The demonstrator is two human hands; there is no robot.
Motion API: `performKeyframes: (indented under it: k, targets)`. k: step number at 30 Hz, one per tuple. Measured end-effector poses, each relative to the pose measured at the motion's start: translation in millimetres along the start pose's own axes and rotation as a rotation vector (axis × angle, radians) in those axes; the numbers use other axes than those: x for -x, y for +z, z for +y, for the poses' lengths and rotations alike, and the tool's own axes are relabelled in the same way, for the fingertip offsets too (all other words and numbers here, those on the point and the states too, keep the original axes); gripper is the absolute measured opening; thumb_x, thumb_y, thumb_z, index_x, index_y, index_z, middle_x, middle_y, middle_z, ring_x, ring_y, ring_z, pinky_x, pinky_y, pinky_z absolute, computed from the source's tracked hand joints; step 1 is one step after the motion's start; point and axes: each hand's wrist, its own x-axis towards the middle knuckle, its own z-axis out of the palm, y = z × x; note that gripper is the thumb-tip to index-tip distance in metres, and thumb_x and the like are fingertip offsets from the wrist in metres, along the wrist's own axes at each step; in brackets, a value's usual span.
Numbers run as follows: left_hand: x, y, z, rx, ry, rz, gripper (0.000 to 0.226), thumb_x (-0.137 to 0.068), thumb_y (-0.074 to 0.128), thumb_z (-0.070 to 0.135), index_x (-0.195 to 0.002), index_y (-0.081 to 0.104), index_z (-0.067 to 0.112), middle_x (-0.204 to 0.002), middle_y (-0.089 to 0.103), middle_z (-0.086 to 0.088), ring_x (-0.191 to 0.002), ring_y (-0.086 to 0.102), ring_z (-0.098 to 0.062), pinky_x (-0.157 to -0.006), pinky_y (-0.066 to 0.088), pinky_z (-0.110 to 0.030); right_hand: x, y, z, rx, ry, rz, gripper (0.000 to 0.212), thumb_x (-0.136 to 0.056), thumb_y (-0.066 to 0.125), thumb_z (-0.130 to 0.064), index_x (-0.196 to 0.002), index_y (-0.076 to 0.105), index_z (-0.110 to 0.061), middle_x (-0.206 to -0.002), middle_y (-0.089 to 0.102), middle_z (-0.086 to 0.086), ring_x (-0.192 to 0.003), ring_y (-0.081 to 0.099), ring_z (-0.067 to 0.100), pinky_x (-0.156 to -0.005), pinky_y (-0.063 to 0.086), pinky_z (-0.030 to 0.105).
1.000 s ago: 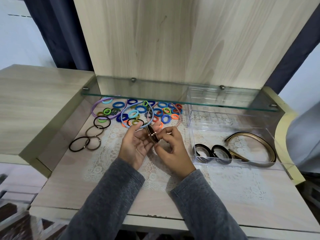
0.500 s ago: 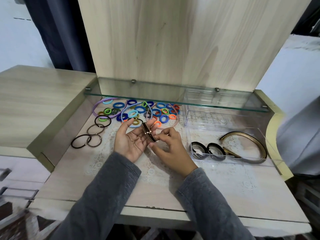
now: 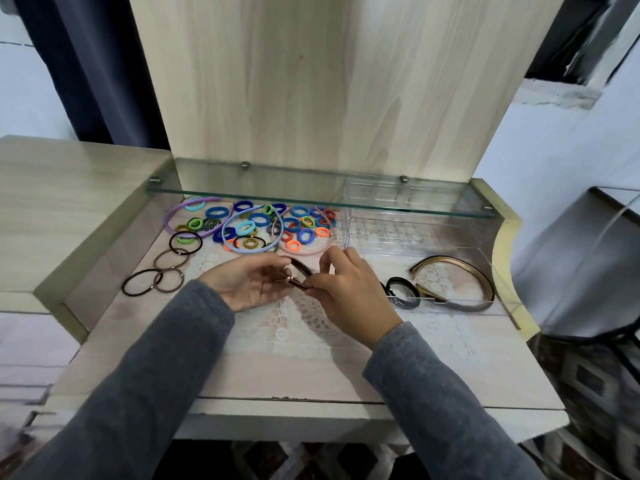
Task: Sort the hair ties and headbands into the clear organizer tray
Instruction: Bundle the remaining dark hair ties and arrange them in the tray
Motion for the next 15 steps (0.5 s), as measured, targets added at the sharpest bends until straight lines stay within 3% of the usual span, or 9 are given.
performKeyframes:
  k: [4, 7, 11, 15]
  targets:
    - [3.4, 9.4, 1.4, -0.405, -0.019, 0.186, 0.006, -0.082, 0.069, 0.005, -0.078, 0.065, 0.008, -0.078, 0.067, -0.009, -0.071, 0.065, -0.015, -0.072, 0.055, -0.027, 2.6, -5.5, -1.5, 0.086, -0.054, -0.023, 0.011, -0.073, 0.08, -0.026, -0.083, 0.075, -0.026, -0.083, 0.051, 0.001, -0.078, 0.049, 0.024, -0.06, 0.039, 0.033]
    - [0.6, 12.6, 4.8, -0.695, -0.057, 0.255, 0.013, -0.088, 0.064, 0.014, -0.075, 0.064, 0.011, -0.076, 0.066, -0.006, -0.07, 0.061, -0.011, -0.067, 0.05, -0.022, 3.8, -10.2, -2.7, 0.143, -0.113, -0.052, 0.009, -0.072, 0.08, -0.027, -0.08, 0.075, -0.027, -0.082, 0.051, -0.001, -0.077, 0.049, 0.023, -0.061, 0.036, 0.032]
    - [0.3, 19.4, 9.8, -0.905, -0.076, 0.264, 0.015, -0.09, 0.062, 0.022, -0.076, 0.062, 0.016, -0.083, 0.07, -0.006, -0.068, 0.061, -0.009, -0.059, 0.043, -0.018, 6.0, -17.3, -3.5, 0.171, -0.163, -0.072, 0.008, -0.075, 0.077, -0.024, -0.081, 0.073, -0.028, -0.085, 0.05, 0.0, -0.079, 0.049, 0.023, -0.062, 0.036, 0.034]
    - [-0.1, 30.3, 14.8, -1.061, -0.117, 0.27, 0.024, -0.093, 0.058, 0.03, -0.073, 0.059, 0.018, -0.06, 0.065, 0.004, -0.051, 0.059, -0.004, -0.049, 0.036, -0.017, 11.6, -24.3, -3.0, 0.2, -0.2, -0.069, 0.013, -0.072, 0.077, -0.019, -0.079, 0.072, -0.029, -0.085, 0.051, 0.0, -0.077, 0.049, 0.023, -0.061, 0.035, 0.035]
